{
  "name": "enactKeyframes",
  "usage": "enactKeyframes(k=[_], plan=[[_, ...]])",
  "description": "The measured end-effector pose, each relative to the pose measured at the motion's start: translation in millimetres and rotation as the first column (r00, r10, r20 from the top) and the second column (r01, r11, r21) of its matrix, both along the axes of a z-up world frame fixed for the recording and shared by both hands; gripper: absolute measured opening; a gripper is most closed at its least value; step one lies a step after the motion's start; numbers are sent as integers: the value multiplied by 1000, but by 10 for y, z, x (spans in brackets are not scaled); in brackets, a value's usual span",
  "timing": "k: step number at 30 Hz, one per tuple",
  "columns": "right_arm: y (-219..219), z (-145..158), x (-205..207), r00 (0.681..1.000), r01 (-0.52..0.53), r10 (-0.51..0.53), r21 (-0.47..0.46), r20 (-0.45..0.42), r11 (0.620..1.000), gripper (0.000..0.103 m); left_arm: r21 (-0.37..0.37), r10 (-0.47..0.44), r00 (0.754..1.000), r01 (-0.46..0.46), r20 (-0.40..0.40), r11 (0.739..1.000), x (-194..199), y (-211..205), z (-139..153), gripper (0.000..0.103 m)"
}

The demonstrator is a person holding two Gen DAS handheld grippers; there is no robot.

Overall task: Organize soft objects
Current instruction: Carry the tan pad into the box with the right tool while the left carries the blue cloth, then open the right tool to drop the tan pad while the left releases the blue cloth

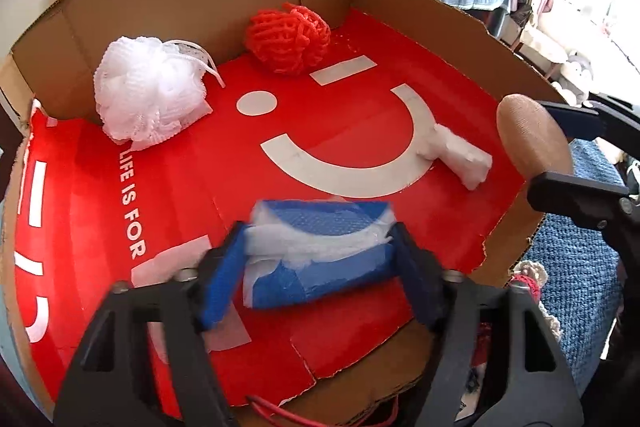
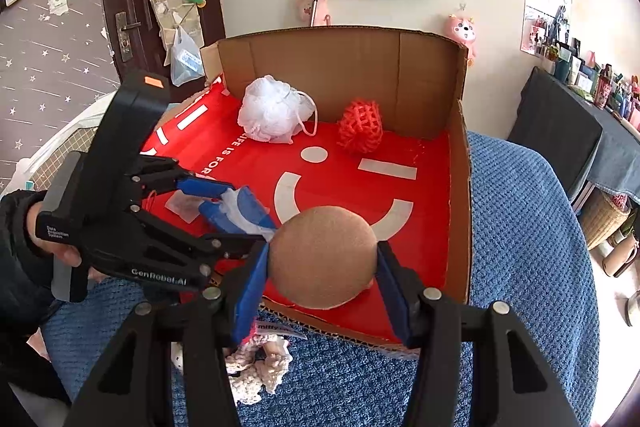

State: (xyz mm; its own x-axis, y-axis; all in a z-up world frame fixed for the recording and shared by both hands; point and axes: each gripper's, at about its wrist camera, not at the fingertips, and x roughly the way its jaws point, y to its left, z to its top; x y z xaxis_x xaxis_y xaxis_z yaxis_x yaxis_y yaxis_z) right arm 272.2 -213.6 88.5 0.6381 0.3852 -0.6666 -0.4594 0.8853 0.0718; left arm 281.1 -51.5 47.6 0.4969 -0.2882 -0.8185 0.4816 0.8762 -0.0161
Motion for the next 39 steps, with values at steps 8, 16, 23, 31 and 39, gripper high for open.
enactKeyframes(k=[8, 16, 23, 31, 39], plan=[[133, -52, 97, 999, -45, 44, -24, -17, 999, 56, 0, -98, 995, 98, 7, 995, -16, 57, 87, 47], [321, -64, 241, 991, -126, 122, -79, -59, 989, 56, 41, -242, 970, 243, -14, 969, 6, 139, 138, 47], [494, -145, 464, 962, -242, 224, -108, -154, 964, 56, 131, -367, 930, 368, -29, 921, 33, 93, 178, 47], [628, -281, 612, 940, -295, 258, -149, -224, 944, 56, 148, -419, 905, 425, -66, 893, 60, 5, 160, 47], [682, -375, 633, 930, -313, 265, -171, -256, 934, 57, 146, -422, 904, 427, -65, 892, 99, 4, 155, 48]])
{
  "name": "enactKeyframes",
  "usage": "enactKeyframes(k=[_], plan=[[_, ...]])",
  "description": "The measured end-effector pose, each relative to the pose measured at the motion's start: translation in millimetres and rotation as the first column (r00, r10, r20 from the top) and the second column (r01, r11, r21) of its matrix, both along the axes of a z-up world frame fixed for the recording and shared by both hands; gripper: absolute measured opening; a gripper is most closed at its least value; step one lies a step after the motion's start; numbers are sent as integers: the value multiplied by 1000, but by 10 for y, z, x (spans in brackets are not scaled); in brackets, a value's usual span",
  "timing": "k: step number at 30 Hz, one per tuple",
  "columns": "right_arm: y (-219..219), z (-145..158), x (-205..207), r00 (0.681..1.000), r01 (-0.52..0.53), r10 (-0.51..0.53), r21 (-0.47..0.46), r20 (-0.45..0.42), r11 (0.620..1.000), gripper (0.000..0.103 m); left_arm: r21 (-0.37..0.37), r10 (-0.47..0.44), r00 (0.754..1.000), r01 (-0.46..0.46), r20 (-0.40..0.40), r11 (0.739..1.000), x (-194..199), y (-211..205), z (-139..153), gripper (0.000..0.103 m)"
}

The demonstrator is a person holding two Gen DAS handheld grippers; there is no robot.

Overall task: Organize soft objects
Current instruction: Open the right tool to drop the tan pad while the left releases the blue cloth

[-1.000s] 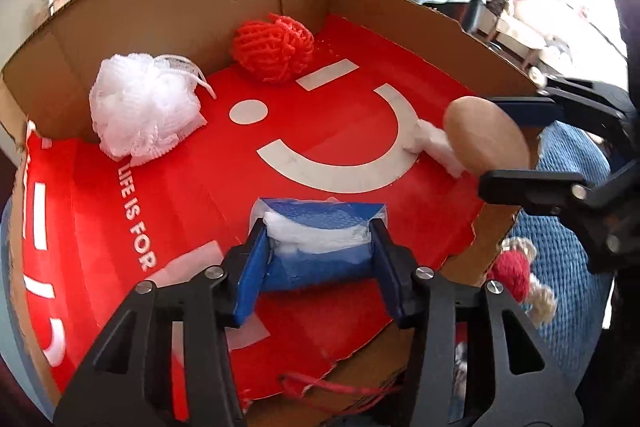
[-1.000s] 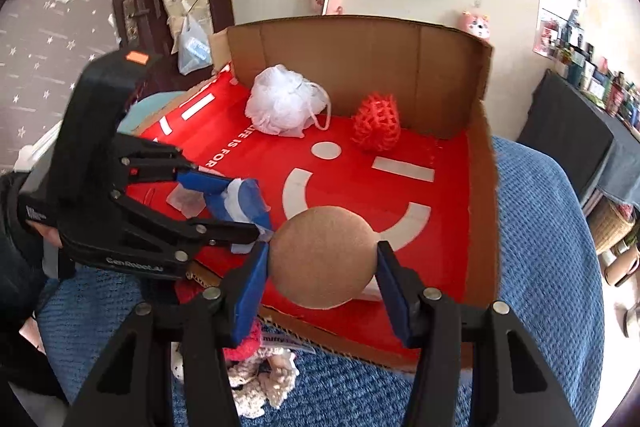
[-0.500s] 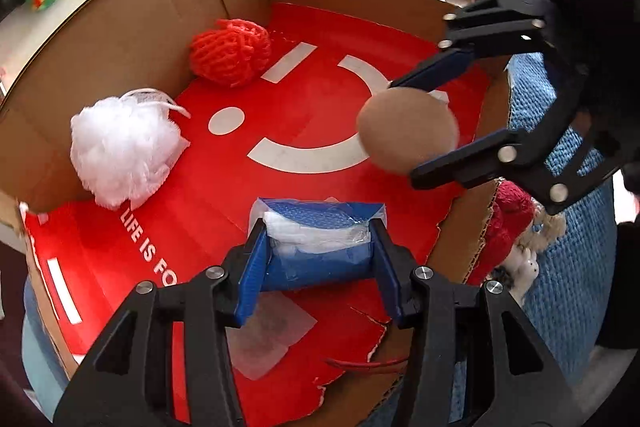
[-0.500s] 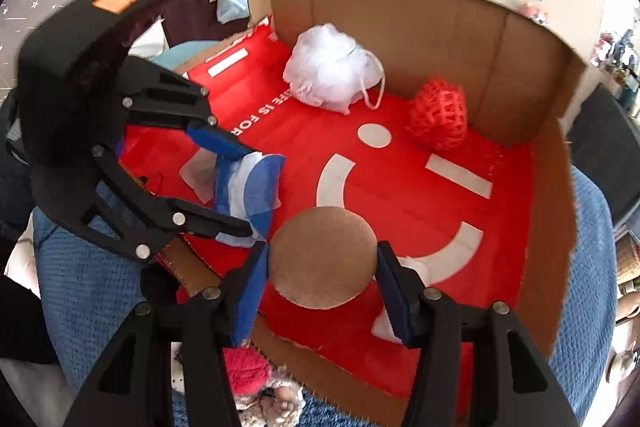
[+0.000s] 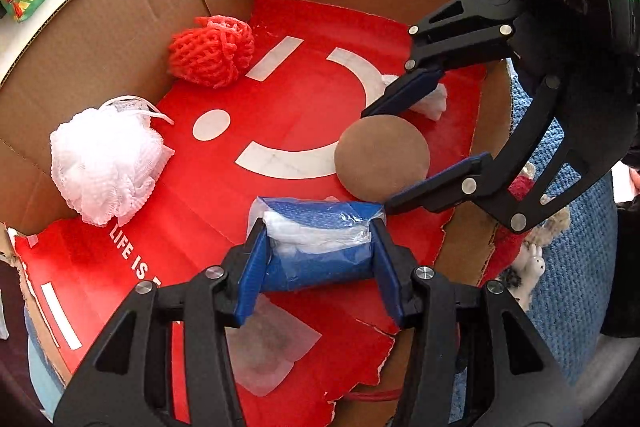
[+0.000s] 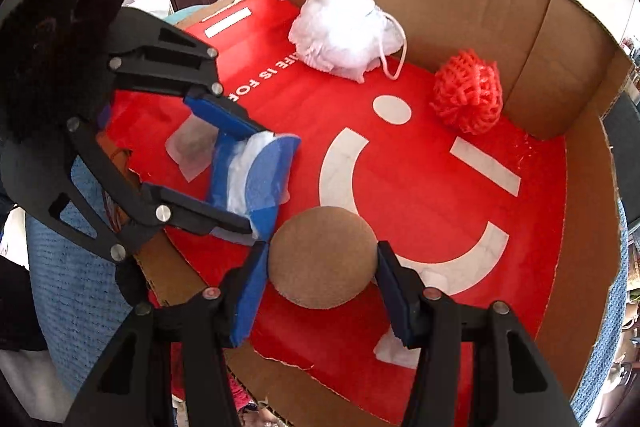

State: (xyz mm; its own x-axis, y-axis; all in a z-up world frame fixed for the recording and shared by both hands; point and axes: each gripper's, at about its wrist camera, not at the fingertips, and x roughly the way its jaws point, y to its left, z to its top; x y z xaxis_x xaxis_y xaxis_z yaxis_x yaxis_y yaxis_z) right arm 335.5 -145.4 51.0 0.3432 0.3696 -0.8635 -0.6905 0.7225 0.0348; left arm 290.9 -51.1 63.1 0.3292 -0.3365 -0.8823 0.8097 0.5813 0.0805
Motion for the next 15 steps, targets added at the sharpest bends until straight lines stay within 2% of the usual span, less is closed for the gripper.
enactKeyframes(k=[4, 15], plan=[[17, -2, 4, 1000, -4, 4, -4, 2, 1000, 57, 10, -5, 1000, 5, 11, 1000, -7, -1, -26, 60], [52, 16, 19, 1000, 5, -5, -13, 13, 1000, 62, -3, 4, 1000, -4, 26, 1000, -82, 49, 30, 61]])
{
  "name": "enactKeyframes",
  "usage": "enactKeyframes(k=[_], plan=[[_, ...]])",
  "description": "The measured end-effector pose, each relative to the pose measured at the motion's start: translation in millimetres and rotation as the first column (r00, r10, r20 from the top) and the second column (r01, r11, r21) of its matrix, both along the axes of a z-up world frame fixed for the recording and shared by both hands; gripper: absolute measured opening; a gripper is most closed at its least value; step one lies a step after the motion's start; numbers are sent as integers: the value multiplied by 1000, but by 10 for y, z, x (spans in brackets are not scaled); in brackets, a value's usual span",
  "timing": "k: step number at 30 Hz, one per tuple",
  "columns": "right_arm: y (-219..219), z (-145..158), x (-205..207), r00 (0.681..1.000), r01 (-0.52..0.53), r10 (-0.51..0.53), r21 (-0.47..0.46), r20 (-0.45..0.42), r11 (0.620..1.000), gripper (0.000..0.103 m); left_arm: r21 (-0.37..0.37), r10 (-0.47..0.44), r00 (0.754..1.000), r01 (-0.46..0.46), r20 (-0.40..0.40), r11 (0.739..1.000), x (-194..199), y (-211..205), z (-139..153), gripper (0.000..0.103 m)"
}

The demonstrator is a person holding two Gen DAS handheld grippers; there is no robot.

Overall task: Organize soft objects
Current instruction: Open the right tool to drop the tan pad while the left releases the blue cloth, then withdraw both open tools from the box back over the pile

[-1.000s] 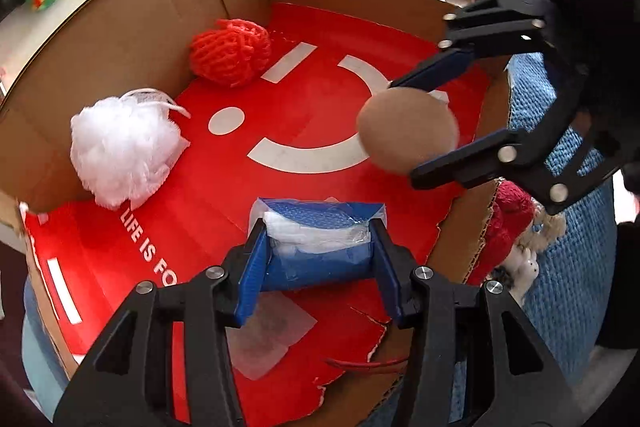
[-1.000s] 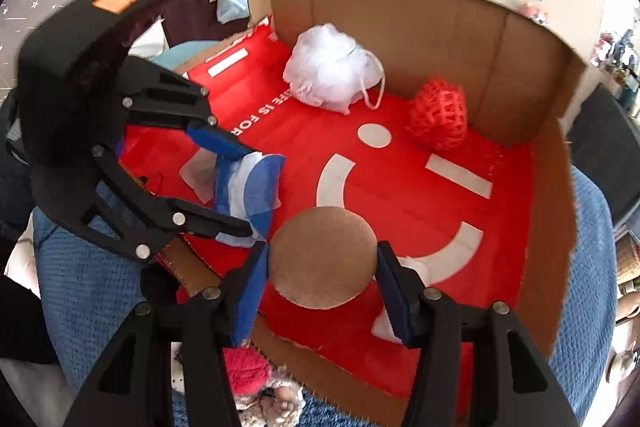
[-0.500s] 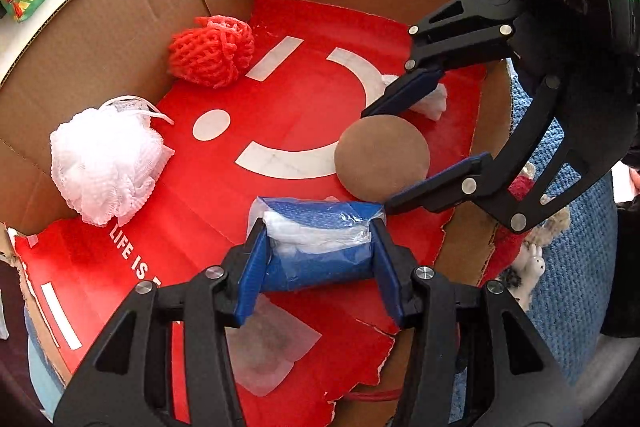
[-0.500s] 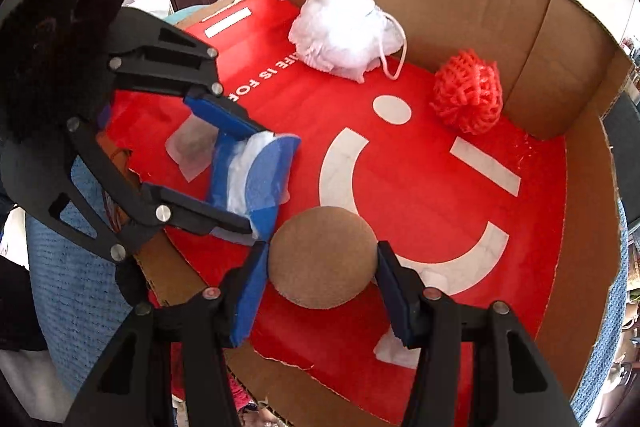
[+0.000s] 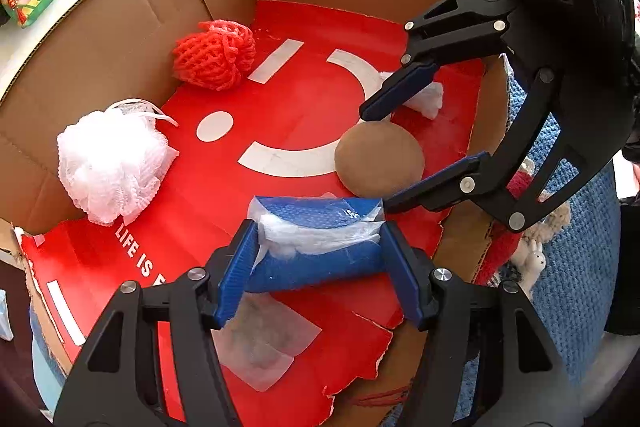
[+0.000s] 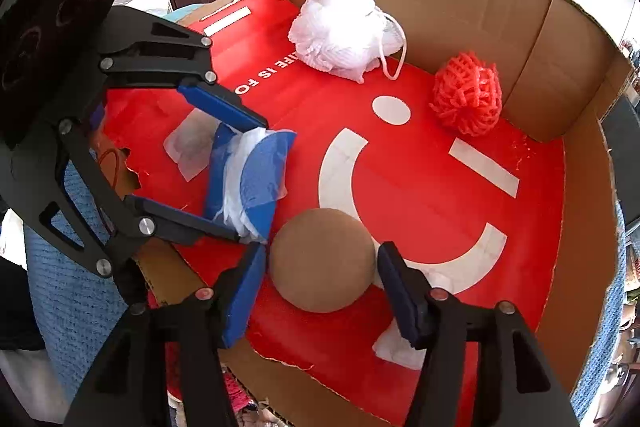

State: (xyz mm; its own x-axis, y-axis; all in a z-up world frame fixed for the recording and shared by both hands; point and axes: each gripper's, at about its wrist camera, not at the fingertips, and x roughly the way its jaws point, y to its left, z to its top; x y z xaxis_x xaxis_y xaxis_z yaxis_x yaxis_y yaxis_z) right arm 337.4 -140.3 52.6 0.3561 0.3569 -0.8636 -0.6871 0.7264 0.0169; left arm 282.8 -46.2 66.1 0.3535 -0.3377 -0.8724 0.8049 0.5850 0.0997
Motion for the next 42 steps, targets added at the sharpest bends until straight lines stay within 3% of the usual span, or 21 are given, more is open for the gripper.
enactKeyframes(k=[5, 12, 19, 23, 29, 35, 39, 42], plan=[[-48, 108, -63, 1000, 14, -14, 16, 22, 1000, 66, -39, 28, 999, -27, 21, 999, -44, 82, 123, 70], [-204, 383, -250, 994, 71, -77, 75, 78, 995, 73, -120, 128, 989, -119, 71, 986, -210, 225, 325, 71], [-404, 718, -546, 973, 145, -170, 160, 154, 976, 84, -257, 289, 953, -257, 95, 932, -536, 398, 531, 71], [-480, 882, -768, 954, 177, -218, 200, 206, 964, 91, -323, 360, 926, -309, 110, 894, -731, 476, 648, 77], [-521, 1070, -1149, 915, 211, -282, 255, 287, 944, 103, -405, 475, 852, -363, 219, 839, -1162, 571, 851, 90], [-569, 1122, -1557, 850, 273, -376, 301, 369, 914, 103, -494, 597, 759, -428, 258, 757, -1630, 637, 919, 94], [-619, 1073, -1815, 805, 319, -444, 344, 394, 883, 103, -537, 676, 666, -461, 317, 706, -1966, 612, 879, 99], [-632, 997, -1985, 770, 346, -482, 360, 418, 866, 103, -575, 709, 629, -467, 319, 672, -2161, 598, 815, 103]])
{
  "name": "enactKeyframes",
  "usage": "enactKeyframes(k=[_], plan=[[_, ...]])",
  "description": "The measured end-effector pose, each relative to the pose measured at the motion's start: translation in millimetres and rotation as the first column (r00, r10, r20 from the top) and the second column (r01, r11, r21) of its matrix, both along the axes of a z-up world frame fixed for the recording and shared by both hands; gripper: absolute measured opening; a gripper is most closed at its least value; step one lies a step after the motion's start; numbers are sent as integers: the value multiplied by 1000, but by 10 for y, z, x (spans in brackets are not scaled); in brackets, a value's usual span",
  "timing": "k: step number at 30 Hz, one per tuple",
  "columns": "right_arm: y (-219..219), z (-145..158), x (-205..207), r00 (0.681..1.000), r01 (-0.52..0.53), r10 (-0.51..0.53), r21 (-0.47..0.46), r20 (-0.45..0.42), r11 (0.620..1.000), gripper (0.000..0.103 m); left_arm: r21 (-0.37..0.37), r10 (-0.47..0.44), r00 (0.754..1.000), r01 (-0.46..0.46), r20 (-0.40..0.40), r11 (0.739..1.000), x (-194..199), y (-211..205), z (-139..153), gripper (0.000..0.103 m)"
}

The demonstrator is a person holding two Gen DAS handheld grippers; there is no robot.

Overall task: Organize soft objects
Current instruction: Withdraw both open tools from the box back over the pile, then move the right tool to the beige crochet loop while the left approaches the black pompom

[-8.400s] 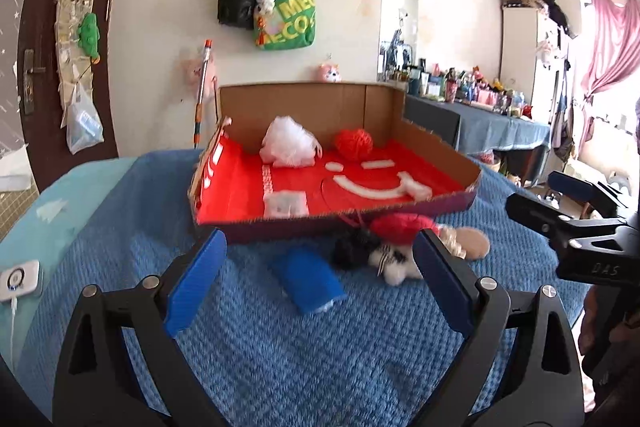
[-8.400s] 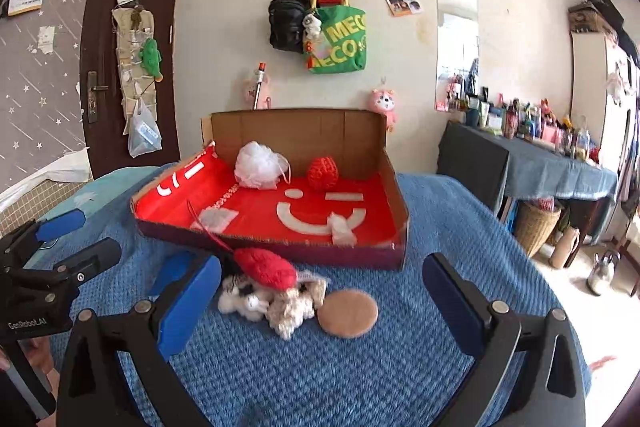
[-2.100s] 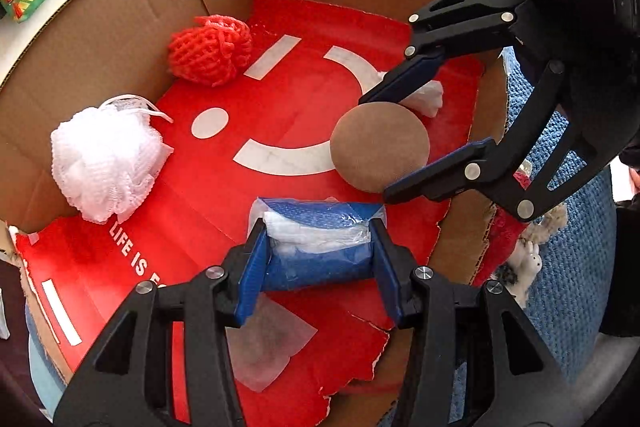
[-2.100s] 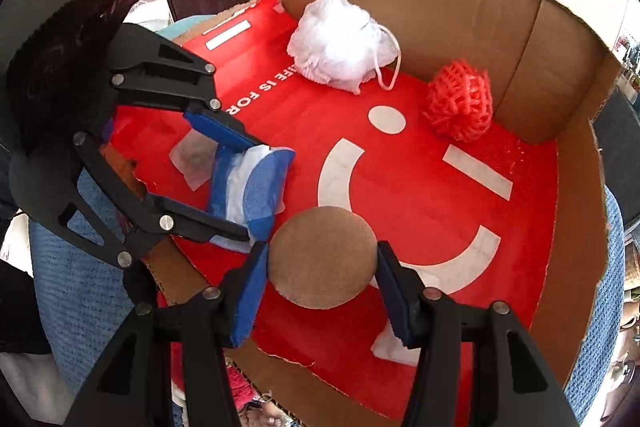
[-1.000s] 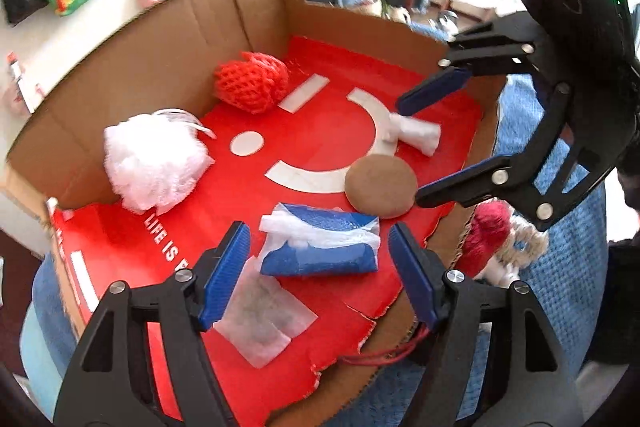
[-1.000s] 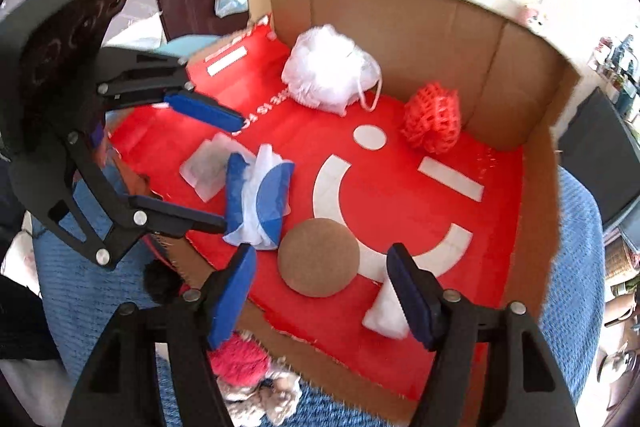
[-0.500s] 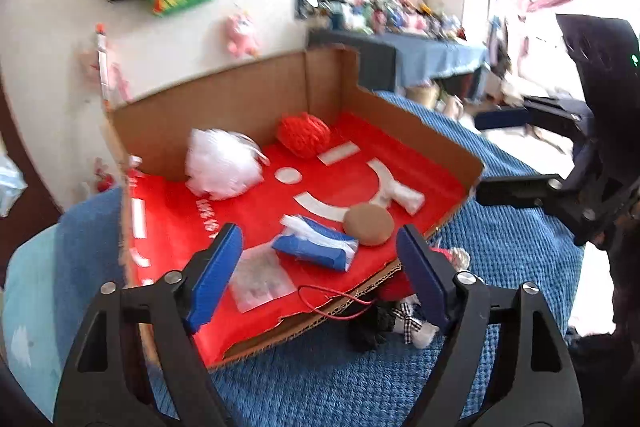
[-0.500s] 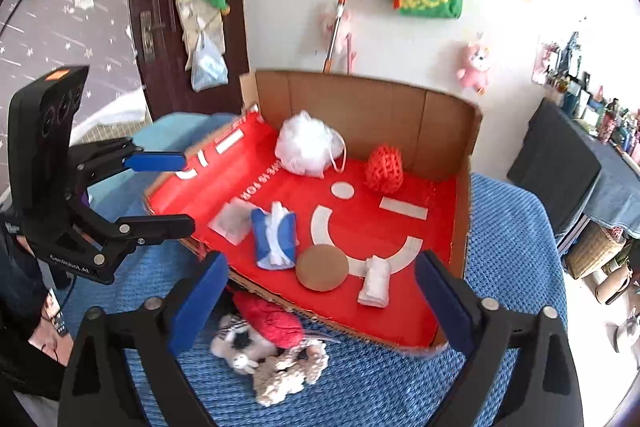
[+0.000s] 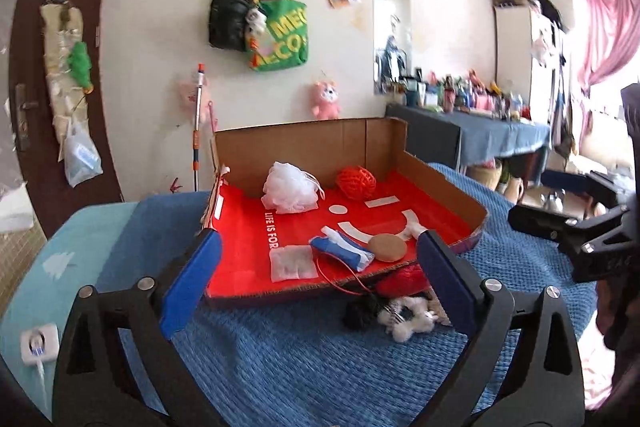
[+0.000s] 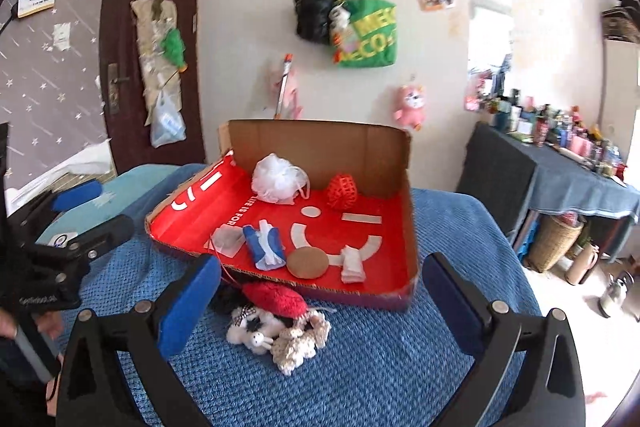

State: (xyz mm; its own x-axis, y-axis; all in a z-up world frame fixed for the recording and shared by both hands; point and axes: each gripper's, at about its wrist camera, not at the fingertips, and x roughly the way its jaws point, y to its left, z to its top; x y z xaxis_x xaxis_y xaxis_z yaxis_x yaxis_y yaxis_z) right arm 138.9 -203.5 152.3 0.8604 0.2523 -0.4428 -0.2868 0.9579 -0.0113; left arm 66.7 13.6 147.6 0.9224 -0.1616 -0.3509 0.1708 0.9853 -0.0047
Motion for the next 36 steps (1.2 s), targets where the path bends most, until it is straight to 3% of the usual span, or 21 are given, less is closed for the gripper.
enactKeyframes(k=[4, 13, 20, 36], plan=[[-4, -147, -187, 998, 45, -46, 18, 31, 999, 103, -43, 41, 999, -42, -14, 998, -110, 1, -130, 103], [-65, -588, -363, 994, 107, -107, 71, -1, 992, 103, -17, 81, 991, -83, -103, 996, -173, -79, -564, 103], [18, -894, -428, 988, 152, -152, -7, -17, 988, 103, 6, 84, 982, -85, -168, 996, -168, -141, -838, 103], [-33, -1188, -302, 980, 153, -147, 34, -134, 988, 103, 3, 87, 967, -89, -240, 996, -92, -126, -1015, 103]])
